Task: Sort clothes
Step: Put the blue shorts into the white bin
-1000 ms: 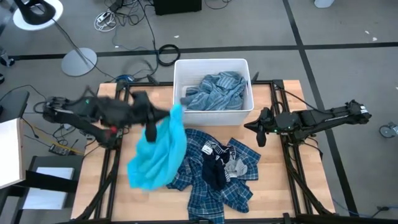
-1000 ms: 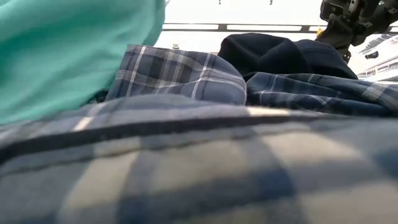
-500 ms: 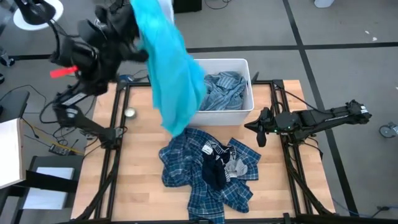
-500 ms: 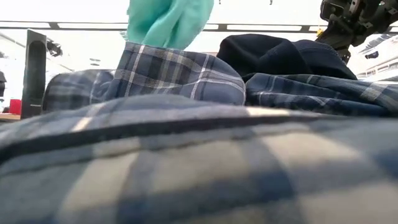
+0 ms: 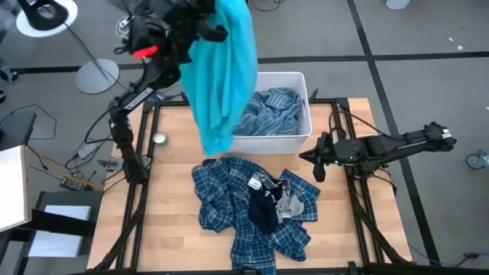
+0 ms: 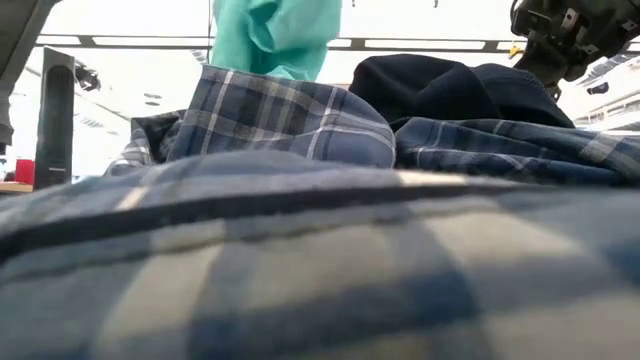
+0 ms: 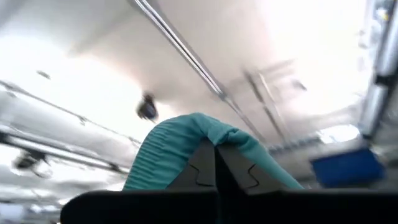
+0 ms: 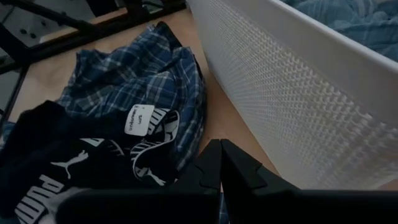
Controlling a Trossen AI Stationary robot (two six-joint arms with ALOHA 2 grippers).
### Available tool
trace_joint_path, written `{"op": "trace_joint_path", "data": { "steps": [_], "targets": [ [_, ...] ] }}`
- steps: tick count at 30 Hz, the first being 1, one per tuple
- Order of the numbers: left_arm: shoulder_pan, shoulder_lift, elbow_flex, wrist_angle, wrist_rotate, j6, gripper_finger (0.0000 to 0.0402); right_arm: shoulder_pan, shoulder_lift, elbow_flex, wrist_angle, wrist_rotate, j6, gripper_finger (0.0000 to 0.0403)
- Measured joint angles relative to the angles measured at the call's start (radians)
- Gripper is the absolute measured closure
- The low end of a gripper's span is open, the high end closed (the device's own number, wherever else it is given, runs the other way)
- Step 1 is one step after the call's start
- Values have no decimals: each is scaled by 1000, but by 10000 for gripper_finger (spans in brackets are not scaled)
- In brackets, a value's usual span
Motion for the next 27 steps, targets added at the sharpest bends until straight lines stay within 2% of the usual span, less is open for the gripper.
{"op": "trace_joint_path", "data": {
  "steps": [4, 12, 15, 18, 21, 27],
  "targets": [
    [27, 25, 1, -222, 90, -76, 401, 0, 13, 0, 1, 0, -12, 401],
    [61, 36, 0, -990, 69, -110, 401, 0, 17, 0, 1, -4, -9, 396],
    [61, 76, -1, -1207, 57, -144, 401, 0, 18, 0, 2, -6, -10, 398],
    [54, 138, -44, -1296, 58, -154, 401, 0, 18, 0, 3, -6, -11, 401],
    [46, 198, -116, -1284, 90, -171, 396, 0, 18, 0, 4, -7, -11, 399],
    [45, 320, -201, -1246, 194, -304, 346, 0, 18, 0, 4, -8, -1, 399]
  ]
}}
